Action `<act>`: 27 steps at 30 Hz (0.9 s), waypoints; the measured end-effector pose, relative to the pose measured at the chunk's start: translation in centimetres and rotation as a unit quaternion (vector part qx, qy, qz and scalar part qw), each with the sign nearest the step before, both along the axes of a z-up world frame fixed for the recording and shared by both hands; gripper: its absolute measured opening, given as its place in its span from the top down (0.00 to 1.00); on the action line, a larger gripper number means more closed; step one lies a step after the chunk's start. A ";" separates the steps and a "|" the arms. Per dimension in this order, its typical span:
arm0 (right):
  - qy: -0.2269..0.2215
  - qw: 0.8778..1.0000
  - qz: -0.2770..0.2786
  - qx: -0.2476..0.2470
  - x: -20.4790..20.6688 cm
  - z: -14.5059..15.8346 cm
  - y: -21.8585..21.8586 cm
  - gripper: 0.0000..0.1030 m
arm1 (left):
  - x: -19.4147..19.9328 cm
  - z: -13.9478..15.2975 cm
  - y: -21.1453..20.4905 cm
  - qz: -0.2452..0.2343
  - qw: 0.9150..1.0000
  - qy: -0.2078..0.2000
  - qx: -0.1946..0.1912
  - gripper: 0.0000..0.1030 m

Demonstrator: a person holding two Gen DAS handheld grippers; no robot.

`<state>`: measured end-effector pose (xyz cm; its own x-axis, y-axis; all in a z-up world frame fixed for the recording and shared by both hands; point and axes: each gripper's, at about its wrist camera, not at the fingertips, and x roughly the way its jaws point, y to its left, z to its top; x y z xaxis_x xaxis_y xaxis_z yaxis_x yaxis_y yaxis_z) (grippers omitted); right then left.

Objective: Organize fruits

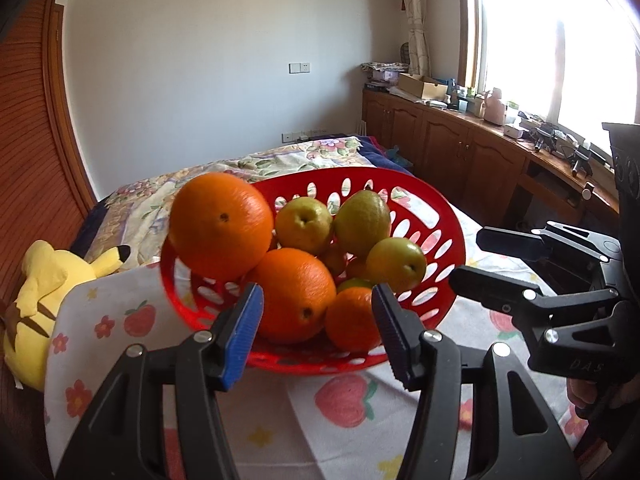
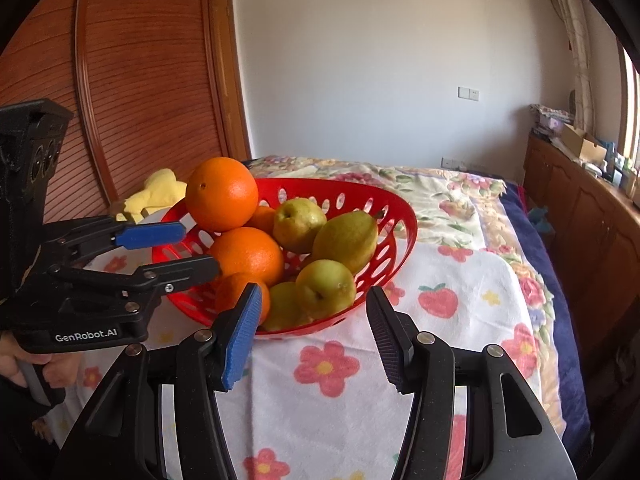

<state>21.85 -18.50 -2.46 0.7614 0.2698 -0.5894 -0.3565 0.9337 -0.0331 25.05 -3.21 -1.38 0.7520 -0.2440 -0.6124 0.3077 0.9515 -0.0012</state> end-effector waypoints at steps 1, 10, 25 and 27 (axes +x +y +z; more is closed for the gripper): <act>0.000 1.000 -0.003 0.002 -0.3 -0.1 0.1 0.45 | -0.4 -0.1 0.2 0.002 1.000 -0.002 0.001 0.45; -0.017 1.000 -0.022 0.007 -3.1 0.7 1.0 0.41 | -4.2 0.6 2.6 0.027 0.999 -0.036 -0.002 0.30; -0.072 0.996 -0.047 0.012 -8.4 3.9 2.1 0.16 | -10.2 3.9 5.6 0.058 0.993 -0.101 -0.024 0.04; -0.081 0.995 -0.053 0.011 -9.2 4.3 2.2 0.15 | -11.1 4.4 5.9 0.068 0.991 -0.113 -0.026 0.04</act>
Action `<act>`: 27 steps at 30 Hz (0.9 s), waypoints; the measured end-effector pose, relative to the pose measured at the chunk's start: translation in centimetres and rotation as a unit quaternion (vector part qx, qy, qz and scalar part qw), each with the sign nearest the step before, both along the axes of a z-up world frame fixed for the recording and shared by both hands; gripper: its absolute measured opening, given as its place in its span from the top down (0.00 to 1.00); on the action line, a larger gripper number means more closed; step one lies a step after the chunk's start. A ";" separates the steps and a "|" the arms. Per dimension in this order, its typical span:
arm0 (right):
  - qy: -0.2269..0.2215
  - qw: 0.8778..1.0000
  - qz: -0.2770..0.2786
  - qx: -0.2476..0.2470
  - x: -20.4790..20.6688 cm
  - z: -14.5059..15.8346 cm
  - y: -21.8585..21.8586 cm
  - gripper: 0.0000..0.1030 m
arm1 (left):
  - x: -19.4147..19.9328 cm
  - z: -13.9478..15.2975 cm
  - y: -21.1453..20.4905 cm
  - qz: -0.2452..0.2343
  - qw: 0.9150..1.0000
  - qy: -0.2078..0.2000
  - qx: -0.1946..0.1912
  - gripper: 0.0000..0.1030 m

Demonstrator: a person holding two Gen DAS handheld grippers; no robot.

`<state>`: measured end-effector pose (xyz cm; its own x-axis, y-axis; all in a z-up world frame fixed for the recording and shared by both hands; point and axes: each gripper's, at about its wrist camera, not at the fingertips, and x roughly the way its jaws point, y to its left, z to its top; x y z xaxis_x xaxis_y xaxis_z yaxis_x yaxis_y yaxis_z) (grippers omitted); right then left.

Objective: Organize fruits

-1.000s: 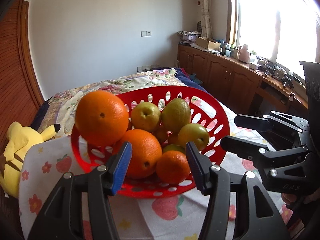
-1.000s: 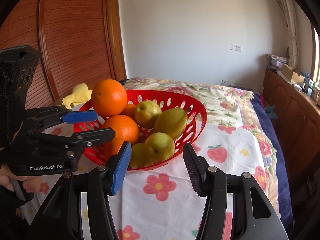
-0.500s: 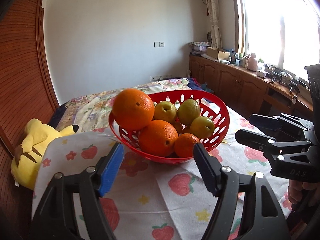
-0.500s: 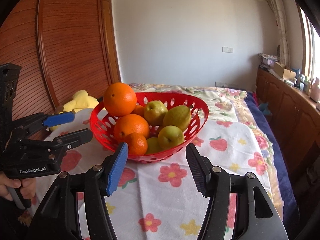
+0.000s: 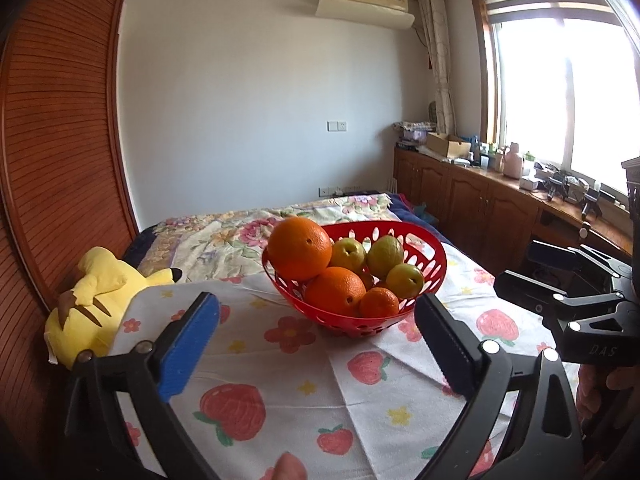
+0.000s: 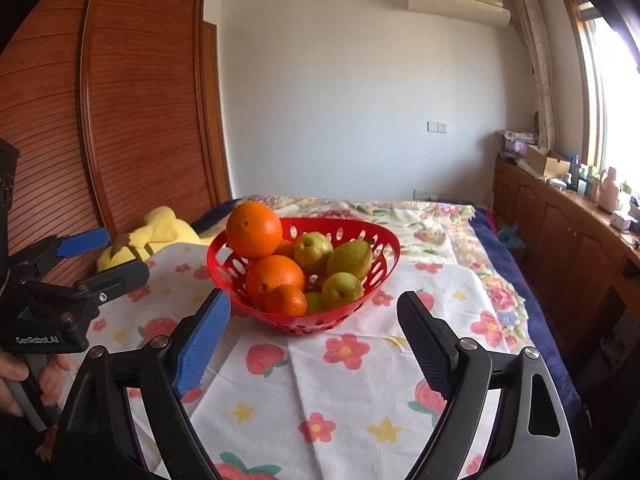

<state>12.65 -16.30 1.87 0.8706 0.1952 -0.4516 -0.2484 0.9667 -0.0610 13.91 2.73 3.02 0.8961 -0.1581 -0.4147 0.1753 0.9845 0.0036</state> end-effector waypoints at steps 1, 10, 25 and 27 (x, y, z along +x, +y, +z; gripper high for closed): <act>-0.003 1.000 -0.002 0.000 -0.3 0.2 0.0 0.14 | -0.3 0.1 0.1 0.003 1.000 -0.002 0.000 0.04; -0.028 0.999 -0.019 0.006 -2.8 1.5 -0.1 0.11 | -4.1 1.9 1.3 0.024 0.999 -0.025 -0.008 0.04; -0.050 0.998 -0.044 0.009 -6.2 1.8 -1.0 0.10 | -7.3 1.7 1.8 0.046 0.999 -0.026 0.003 0.04; -0.052 0.998 -0.047 0.005 -6.5 1.7 -1.0 0.10 | -7.4 1.5 1.8 0.046 0.999 -0.024 0.003 0.04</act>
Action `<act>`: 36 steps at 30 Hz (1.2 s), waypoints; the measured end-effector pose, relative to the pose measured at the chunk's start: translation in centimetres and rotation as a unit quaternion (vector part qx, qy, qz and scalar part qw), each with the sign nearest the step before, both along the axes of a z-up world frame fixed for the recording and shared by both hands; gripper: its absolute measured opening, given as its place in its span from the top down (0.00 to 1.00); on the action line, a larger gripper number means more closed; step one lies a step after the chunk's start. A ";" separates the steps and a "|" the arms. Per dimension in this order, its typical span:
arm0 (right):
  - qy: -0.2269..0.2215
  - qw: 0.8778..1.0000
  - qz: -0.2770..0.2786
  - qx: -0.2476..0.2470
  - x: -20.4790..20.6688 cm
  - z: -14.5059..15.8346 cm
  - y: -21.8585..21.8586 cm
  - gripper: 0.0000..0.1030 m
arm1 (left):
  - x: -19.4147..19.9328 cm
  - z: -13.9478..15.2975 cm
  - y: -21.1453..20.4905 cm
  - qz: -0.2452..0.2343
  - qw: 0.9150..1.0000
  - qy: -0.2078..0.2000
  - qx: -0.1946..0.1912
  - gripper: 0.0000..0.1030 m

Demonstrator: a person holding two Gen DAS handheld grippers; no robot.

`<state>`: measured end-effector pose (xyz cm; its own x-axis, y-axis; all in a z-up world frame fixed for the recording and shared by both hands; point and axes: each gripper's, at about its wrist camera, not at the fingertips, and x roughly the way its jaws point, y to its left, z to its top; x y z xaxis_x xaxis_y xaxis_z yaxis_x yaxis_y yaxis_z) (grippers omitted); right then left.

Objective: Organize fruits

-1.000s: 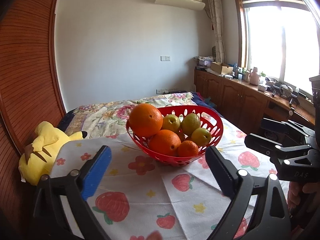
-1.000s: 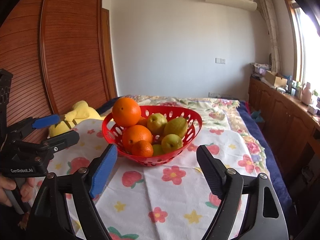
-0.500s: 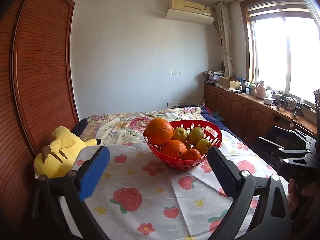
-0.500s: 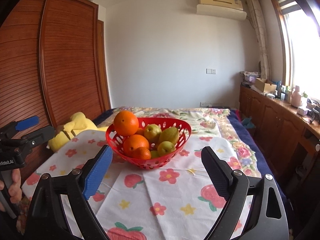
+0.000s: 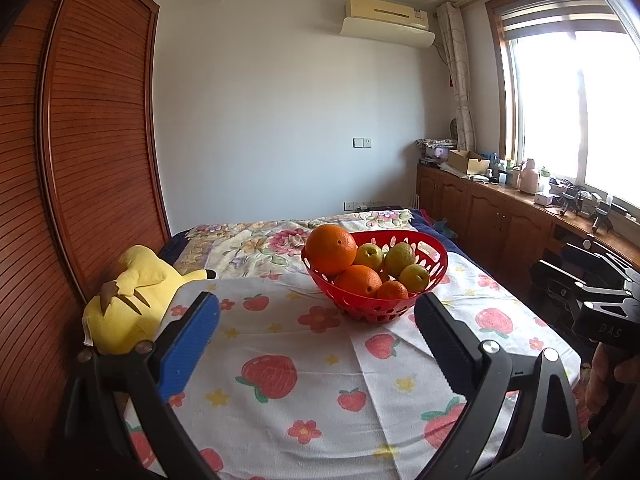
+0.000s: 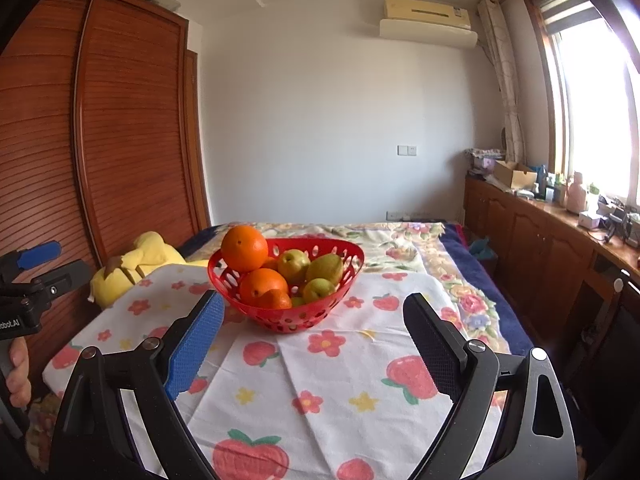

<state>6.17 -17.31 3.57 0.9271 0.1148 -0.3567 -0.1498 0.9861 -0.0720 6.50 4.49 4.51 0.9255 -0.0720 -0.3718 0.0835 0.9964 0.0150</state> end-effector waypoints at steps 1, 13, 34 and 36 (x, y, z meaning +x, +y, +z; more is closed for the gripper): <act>0.000 1.000 -0.001 -0.001 0.0 -0.1 0.0 0.10 | -0.1 -0.1 0.1 0.001 1.000 0.000 0.000 0.04; 0.001 1.000 -0.003 0.000 -0.2 -0.3 0.1 0.10 | 0.0 -1.0 -0.3 0.003 1.000 0.013 0.003 0.04; 0.001 1.000 -0.003 0.000 -0.2 -0.3 0.1 0.10 | -0.5 -1.1 -0.5 0.006 1.000 0.014 0.003 0.04; 0.000 1.000 -0.004 0.000 -0.3 -0.3 0.1 0.10 | -0.5 -1.1 -0.5 0.006 1.000 0.014 0.003 0.04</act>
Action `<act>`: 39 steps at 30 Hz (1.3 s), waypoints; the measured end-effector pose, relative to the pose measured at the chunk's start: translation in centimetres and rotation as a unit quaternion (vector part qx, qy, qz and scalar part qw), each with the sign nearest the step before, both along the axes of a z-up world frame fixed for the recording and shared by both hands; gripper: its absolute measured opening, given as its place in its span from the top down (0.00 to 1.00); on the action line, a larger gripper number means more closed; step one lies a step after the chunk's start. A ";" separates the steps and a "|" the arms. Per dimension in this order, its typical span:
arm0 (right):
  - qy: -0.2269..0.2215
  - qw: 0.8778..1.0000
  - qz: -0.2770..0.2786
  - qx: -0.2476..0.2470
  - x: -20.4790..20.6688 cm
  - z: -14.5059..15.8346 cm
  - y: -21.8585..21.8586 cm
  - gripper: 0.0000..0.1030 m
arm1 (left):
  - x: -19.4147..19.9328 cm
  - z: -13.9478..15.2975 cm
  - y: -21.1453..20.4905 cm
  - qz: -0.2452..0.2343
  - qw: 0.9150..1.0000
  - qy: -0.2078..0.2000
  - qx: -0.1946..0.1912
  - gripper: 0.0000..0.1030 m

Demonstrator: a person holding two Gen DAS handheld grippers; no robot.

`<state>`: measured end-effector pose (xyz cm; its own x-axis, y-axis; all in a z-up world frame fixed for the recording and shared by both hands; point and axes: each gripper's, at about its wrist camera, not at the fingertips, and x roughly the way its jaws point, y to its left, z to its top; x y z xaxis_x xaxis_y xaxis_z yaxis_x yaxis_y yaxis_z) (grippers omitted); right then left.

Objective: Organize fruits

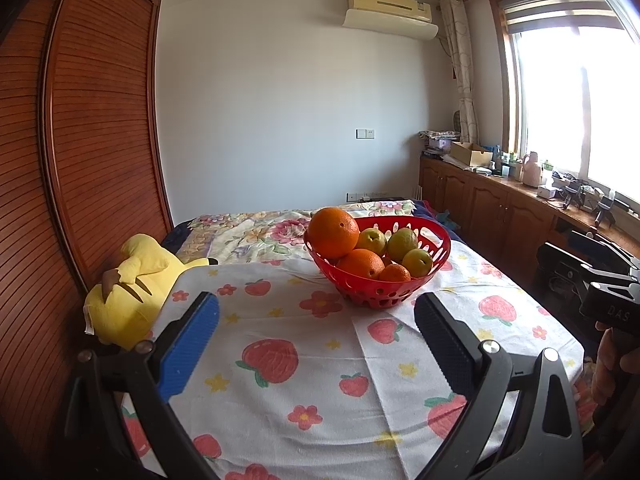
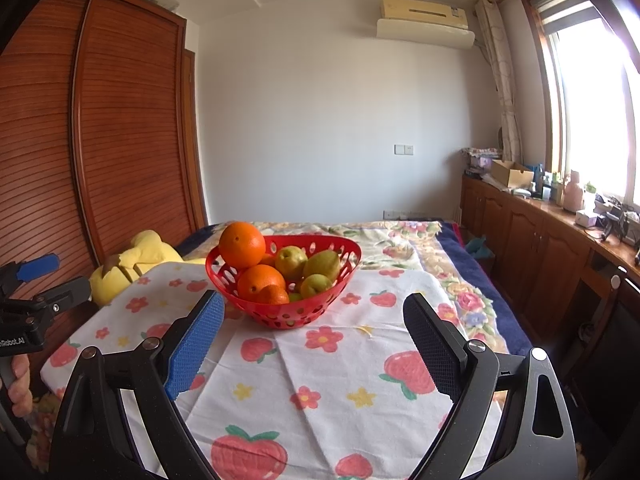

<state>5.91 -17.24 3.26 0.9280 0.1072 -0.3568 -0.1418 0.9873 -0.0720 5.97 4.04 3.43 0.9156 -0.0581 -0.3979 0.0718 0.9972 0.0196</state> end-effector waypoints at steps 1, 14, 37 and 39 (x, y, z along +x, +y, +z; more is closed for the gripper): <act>0.000 1.000 0.000 0.001 0.0 0.0 0.0 0.10 | 0.0 0.0 0.0 0.000 1.000 0.000 0.000 0.04; 0.000 1.000 0.000 0.000 0.0 0.0 0.0 0.10 | -0.5 0.1 -0.2 -0.002 1.000 -0.003 0.001 0.04; -0.002 1.000 -0.001 -0.001 0.0 0.0 -0.1 0.10 | -0.7 0.5 -0.1 -0.001 1.000 -0.005 0.002 0.04; -0.001 1.000 -0.001 -0.001 0.0 0.0 -0.1 0.10 | -0.8 0.5 -0.2 -0.001 1.000 -0.006 0.002 0.04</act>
<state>5.87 -17.29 3.29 0.9290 0.1052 -0.3549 -0.1405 0.9872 -0.0752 5.21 3.88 3.91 0.9197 -0.0593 -0.3880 0.0743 0.9970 0.0238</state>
